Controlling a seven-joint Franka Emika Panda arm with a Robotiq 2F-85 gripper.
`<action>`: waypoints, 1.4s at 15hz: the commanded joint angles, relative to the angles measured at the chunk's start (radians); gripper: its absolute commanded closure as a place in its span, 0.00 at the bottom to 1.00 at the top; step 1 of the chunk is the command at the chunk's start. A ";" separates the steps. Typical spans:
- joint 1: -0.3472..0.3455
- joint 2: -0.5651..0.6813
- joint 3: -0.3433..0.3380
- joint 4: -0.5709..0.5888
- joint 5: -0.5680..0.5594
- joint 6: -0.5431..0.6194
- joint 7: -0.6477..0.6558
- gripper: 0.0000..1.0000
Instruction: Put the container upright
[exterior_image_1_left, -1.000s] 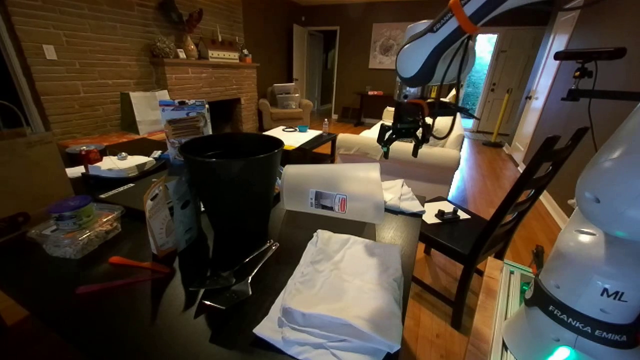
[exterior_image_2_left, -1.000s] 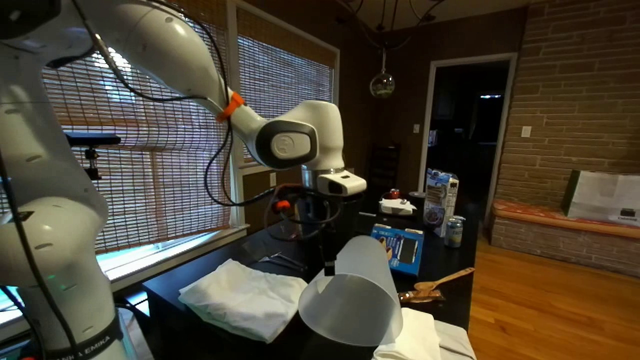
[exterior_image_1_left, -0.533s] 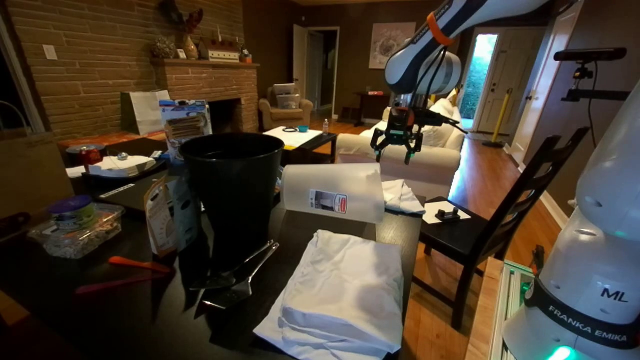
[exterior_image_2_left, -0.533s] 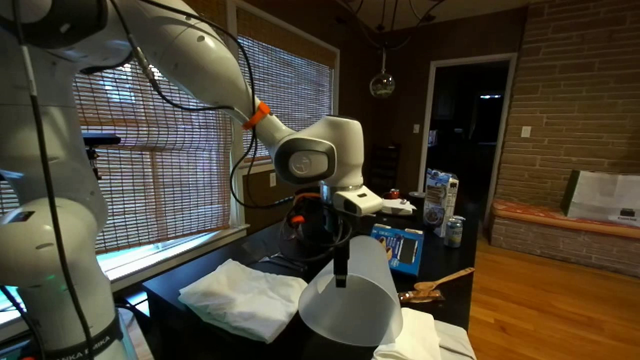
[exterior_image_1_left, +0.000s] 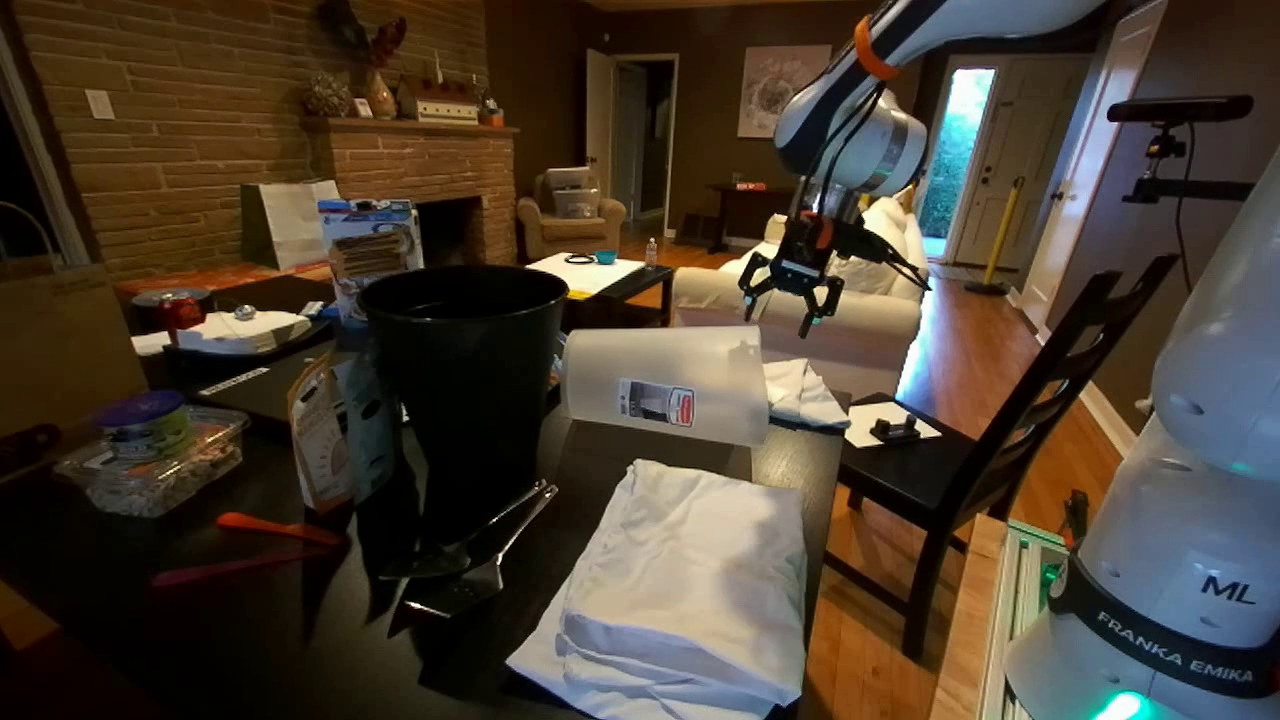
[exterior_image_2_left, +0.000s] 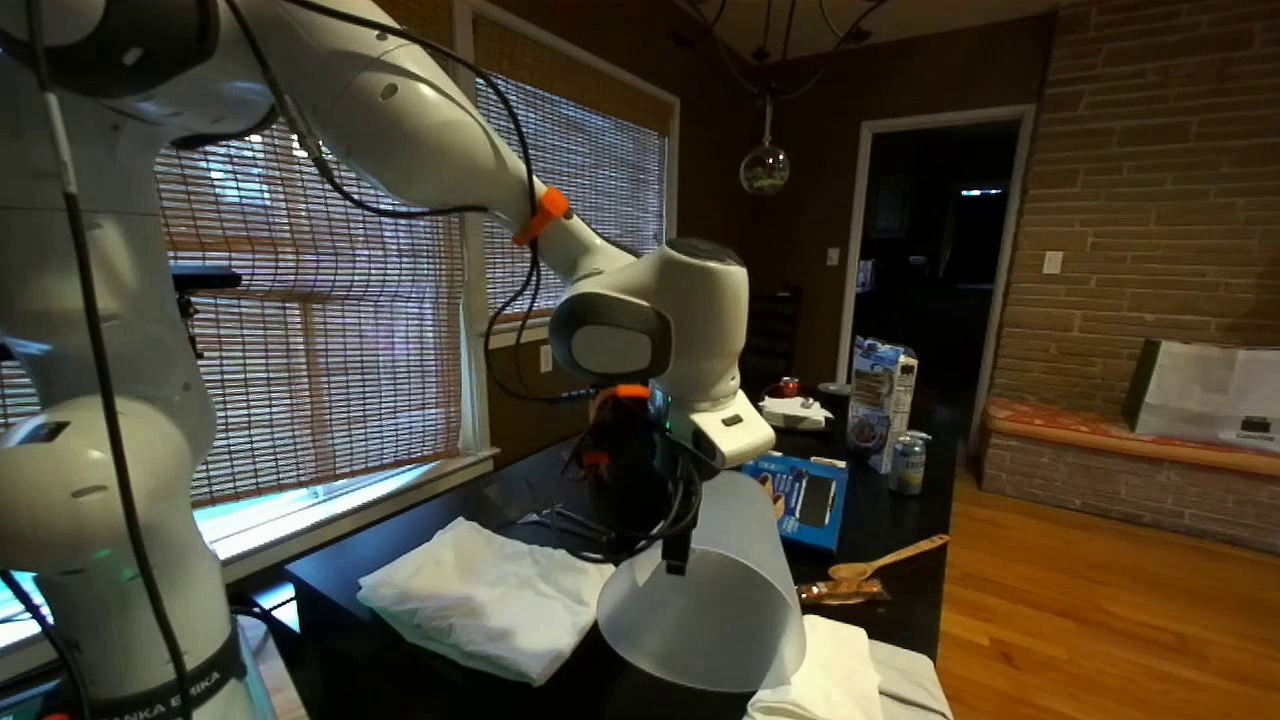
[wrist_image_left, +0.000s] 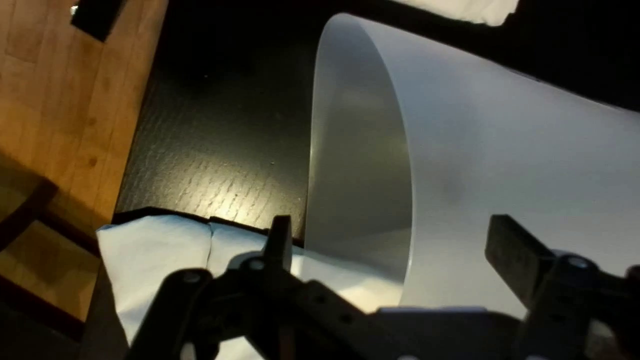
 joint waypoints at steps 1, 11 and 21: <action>-0.016 0.053 -0.038 0.060 0.224 -0.090 -0.134 0.00; -0.079 0.216 -0.048 0.147 0.614 -0.256 -0.302 0.00; -0.096 0.310 -0.052 0.219 0.762 -0.335 -0.309 0.70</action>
